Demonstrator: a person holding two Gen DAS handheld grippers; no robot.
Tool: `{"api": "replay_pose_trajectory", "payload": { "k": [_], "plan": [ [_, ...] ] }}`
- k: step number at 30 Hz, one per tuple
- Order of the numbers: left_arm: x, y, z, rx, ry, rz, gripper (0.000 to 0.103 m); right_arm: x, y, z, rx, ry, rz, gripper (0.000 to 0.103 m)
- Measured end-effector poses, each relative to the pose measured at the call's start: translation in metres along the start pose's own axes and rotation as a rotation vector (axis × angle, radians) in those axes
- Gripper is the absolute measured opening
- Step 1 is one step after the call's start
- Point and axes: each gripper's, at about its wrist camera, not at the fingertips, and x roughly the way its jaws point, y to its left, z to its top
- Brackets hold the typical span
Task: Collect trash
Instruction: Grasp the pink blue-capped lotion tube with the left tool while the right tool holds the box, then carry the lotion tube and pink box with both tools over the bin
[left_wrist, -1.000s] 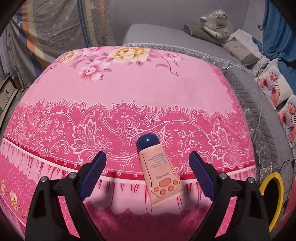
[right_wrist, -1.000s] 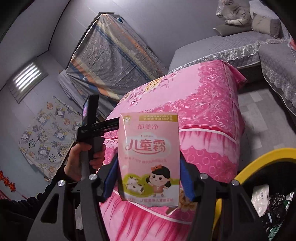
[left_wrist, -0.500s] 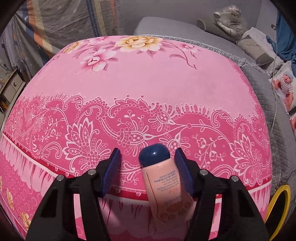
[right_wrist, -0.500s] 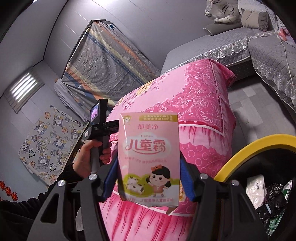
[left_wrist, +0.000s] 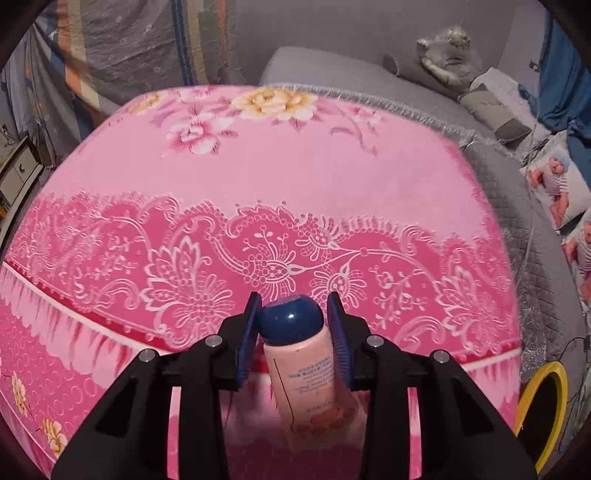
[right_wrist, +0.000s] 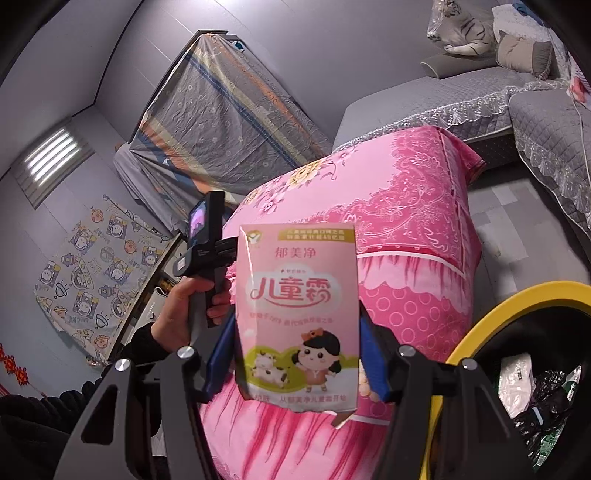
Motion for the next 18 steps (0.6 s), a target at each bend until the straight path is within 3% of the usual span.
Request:
{"api": "replay_pose_trajectory", "payload": {
  "k": [8, 18],
  "plan": [
    [-0.107, 0.015, -0.037, 0.034, -0.21, -0.069, 0.031, 0.017, 0.026, -0.008, 0.0, 0.044, 0.037, 0.056],
    [-0.188, 0.027, -0.076, 0.09, -0.4, -0.076, 0.031, 0.026, 0.045, -0.011, -0.004, 0.061, 0.017, 0.056]
  ]
}}
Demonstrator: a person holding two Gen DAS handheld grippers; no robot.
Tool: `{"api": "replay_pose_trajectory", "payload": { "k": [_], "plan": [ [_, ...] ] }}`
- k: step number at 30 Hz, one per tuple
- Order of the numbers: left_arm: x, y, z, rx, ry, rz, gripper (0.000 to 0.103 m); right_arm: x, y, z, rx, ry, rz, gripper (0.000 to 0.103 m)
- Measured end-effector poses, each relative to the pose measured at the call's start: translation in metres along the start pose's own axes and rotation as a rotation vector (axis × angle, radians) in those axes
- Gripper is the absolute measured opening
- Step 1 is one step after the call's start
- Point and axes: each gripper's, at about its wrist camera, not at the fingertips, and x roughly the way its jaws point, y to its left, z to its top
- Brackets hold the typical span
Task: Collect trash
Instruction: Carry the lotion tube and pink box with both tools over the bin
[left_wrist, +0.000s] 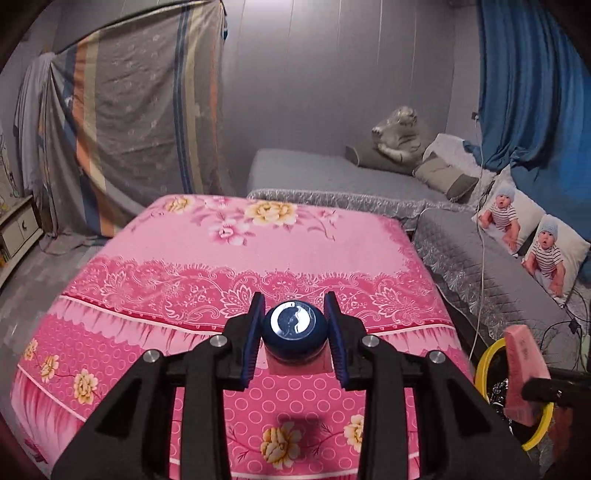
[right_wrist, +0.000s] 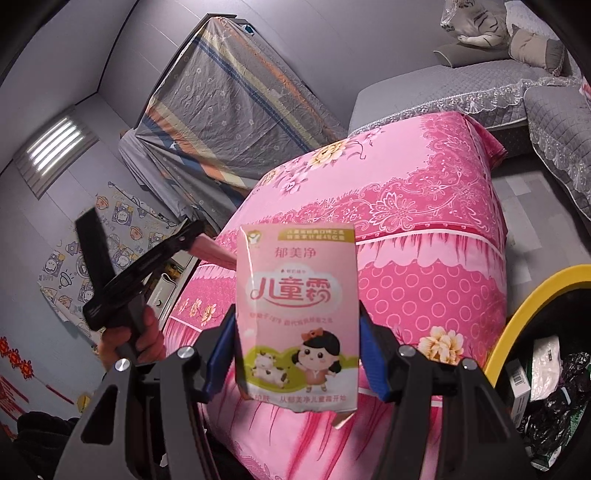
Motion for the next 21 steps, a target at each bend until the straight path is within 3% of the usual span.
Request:
{"api": "replay_pose_trajectory", "payload": {
  "k": [9, 21],
  "plan": [
    [-0.055, -0.037, -0.004, 0.081, -0.078, -0.091, 0.031, -0.01, -0.002, -0.003, -0.004, -0.021, -0.009, 0.056],
    [-0.082, -0.108, -0.008, 0.197, -0.119, -0.233, 0.031, -0.056, -0.044, -0.019, 0.077, -0.114, -0.054, 0.056]
  ]
}}
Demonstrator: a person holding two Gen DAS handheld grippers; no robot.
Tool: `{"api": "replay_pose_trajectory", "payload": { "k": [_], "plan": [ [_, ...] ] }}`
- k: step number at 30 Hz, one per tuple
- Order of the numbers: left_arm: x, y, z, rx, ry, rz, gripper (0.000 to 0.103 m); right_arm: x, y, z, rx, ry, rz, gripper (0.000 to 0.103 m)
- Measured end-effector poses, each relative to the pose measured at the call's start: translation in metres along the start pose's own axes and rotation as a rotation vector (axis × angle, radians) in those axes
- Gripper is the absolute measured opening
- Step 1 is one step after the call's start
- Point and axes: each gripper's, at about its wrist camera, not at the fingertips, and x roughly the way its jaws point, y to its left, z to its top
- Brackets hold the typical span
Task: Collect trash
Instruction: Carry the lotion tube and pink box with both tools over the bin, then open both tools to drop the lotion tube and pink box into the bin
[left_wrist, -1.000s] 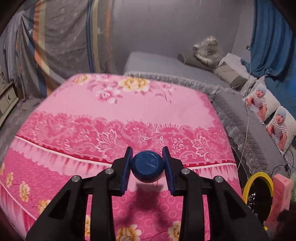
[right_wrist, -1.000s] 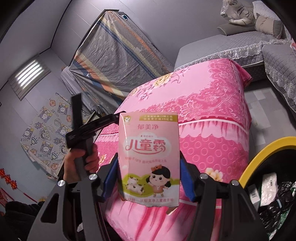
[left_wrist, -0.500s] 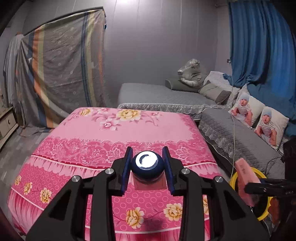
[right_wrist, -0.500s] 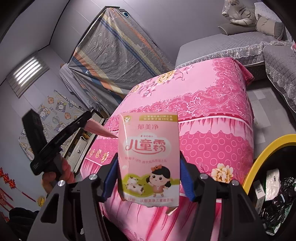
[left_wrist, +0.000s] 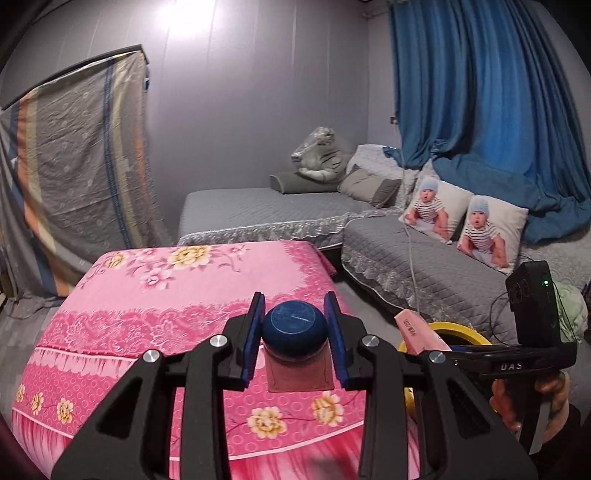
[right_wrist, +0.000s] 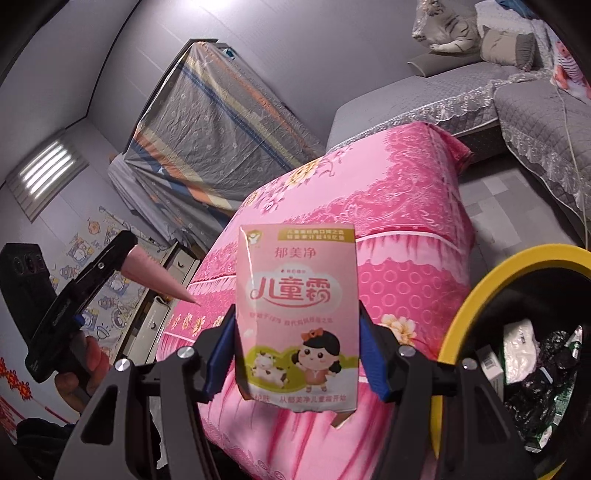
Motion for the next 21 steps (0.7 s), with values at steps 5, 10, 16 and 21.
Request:
{"api": "replay_pose_trajectory", "payload": {
  "k": [5, 10, 16, 21],
  "plan": [
    [0.013, -0.031, 0.002, 0.035, 0.017, -0.069, 0.031, -0.033, -0.024, -0.005, 0.032, -0.084, -0.094, 0.056],
    [0.037, -0.071, -0.001, 0.081, 0.031, -0.198, 0.031, -0.063, -0.057, -0.015, 0.099, -0.167, -0.242, 0.056],
    [0.096, -0.122, -0.016, 0.094, 0.159, -0.344, 0.031, -0.086, -0.104, -0.029, 0.23, -0.209, -0.362, 0.056],
    [0.14, -0.157, -0.035, 0.118, 0.26, -0.397, 0.031, -0.095, -0.13, -0.035, 0.282, -0.222, -0.409, 0.057]
  ]
}}
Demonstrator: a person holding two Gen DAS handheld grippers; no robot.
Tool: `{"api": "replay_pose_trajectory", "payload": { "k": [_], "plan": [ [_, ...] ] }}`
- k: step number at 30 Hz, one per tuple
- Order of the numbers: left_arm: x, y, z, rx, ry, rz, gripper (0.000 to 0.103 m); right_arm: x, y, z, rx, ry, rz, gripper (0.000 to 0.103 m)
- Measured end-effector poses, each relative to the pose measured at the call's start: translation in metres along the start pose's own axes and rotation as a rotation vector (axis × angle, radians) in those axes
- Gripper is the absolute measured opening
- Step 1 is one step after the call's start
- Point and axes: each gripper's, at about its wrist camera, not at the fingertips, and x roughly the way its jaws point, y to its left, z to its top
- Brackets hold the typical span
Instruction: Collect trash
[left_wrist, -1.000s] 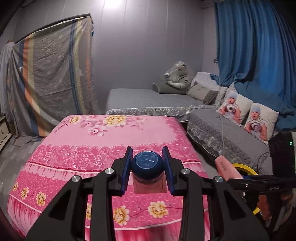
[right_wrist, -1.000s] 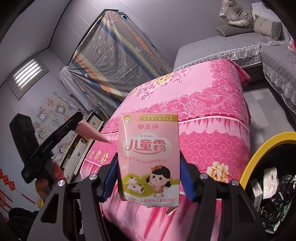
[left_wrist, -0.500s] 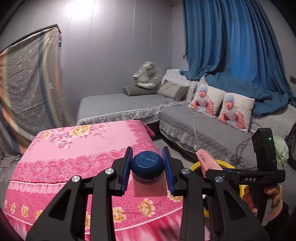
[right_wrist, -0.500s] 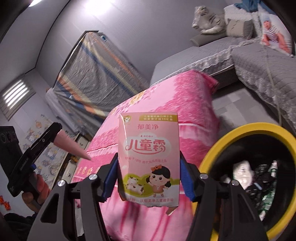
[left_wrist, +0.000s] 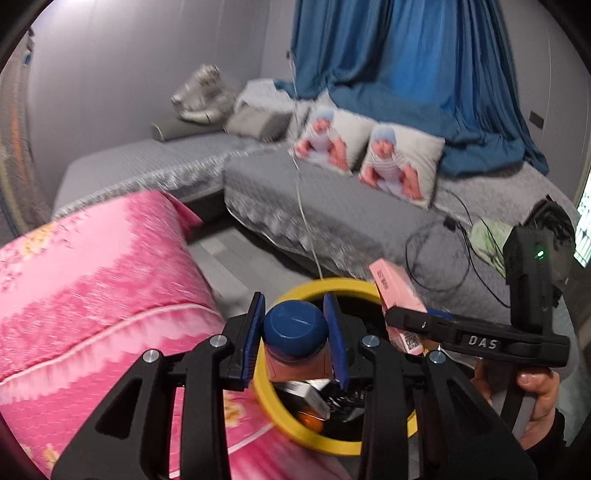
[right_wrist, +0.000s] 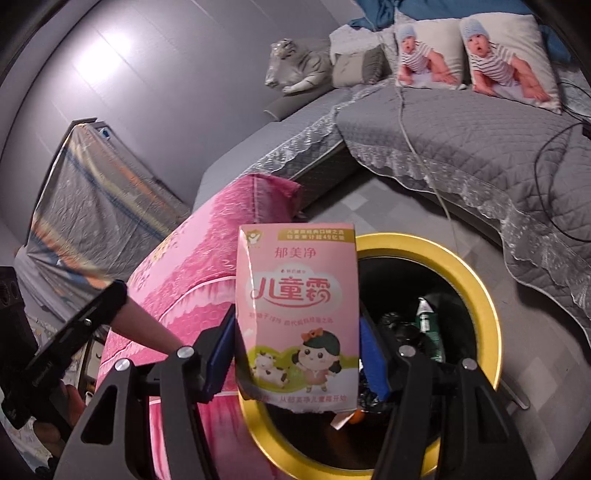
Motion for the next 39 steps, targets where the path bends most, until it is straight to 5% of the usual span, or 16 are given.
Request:
{"api": "replay_pose_trajectory", "payload": {
  "k": [2, 4, 9, 12, 15, 21, 29, 39],
  "plan": [
    [0.016, -0.005, -0.002, -0.011, 0.022, -0.019, 0.031, 0.002, -0.004, 0.001, 0.011, -0.001, -0.023, 0.058],
    [0.021, -0.006, -0.004, -0.027, 0.018, -0.024, 0.055, 0.0, -0.01, 0.0, 0.006, -0.014, -0.092, 0.059],
    [0.001, 0.002, -0.008, -0.036, -0.055, 0.012, 0.087, -0.015, -0.027, 0.001, 0.053, -0.071, -0.188, 0.069],
    [-0.021, 0.016, -0.009, -0.068, -0.114, 0.022, 0.095, -0.024, -0.021, 0.0, 0.033, -0.1, -0.225, 0.076],
    [-0.047, 0.029, -0.015, -0.052, -0.19, 0.112, 0.095, -0.027, -0.008, 0.0, 0.009, -0.131, -0.272, 0.096],
    [-0.092, 0.058, -0.031, -0.081, -0.252, 0.226, 0.095, -0.01, 0.017, 0.0, -0.012, -0.14, -0.295, 0.096],
    [-0.168, 0.1, -0.074, -0.118, -0.312, 0.515, 0.095, 0.043, 0.082, -0.027, -0.158, -0.074, -0.317, 0.096],
    [-0.25, 0.124, -0.138, -0.19, -0.326, 0.749, 0.095, 0.012, 0.228, -0.098, -0.456, -0.288, -0.208, 0.096]
  ]
}}
